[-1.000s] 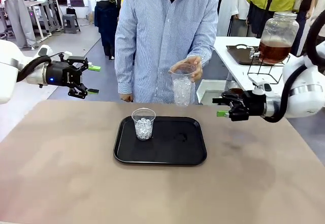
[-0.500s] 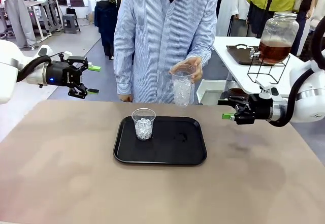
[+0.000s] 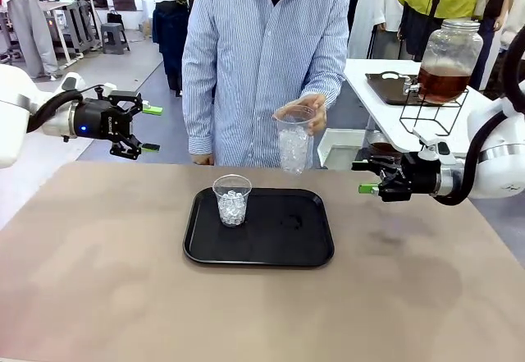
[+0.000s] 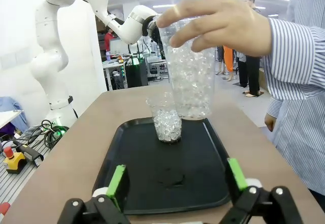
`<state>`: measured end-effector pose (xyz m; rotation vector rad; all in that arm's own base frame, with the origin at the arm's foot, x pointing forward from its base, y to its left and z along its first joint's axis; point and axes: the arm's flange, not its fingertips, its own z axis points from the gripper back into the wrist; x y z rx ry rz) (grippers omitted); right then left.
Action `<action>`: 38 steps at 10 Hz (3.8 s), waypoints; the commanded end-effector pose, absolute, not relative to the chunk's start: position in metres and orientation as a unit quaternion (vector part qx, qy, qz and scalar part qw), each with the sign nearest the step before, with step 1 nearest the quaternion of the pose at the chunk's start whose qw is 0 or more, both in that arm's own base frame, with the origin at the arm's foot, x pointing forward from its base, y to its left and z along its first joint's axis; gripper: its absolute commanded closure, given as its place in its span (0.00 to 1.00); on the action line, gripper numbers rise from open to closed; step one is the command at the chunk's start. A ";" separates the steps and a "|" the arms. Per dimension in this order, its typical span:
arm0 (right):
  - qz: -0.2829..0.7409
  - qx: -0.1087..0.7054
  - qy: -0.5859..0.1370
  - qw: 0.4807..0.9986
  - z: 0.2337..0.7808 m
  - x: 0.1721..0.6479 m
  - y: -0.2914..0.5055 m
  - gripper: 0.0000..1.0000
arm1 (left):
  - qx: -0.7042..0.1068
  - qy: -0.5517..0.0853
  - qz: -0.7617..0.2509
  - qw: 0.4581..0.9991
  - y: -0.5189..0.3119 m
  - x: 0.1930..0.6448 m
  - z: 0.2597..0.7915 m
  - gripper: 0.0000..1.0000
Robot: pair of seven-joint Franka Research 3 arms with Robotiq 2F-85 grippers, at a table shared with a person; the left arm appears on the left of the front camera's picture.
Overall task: Pour the drink into the iced cup.
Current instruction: Pick up the iced cup indicated by the human and present it to them.
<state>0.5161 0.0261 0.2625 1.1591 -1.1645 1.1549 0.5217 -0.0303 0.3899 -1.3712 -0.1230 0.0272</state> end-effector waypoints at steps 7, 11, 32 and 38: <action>0.485 0.488 -0.488 0.537 0.265 0.517 0.027 0.00 | -0.632 -0.058 0.012 0.773 -0.031 0.522 0.391 0.00; 0.485 0.488 -0.488 0.537 0.265 0.517 0.027 0.00 | -0.632 -0.058 0.012 0.773 -0.031 0.522 0.391 0.00; 0.485 0.488 -0.488 0.537 0.265 0.517 0.027 0.00 | -0.632 -0.058 0.012 0.773 -0.031 0.522 0.391 0.00; 0.485 0.488 -0.488 0.537 0.265 0.517 0.027 0.00 | -0.632 -0.058 0.012 0.773 -0.031 0.522 0.391 0.00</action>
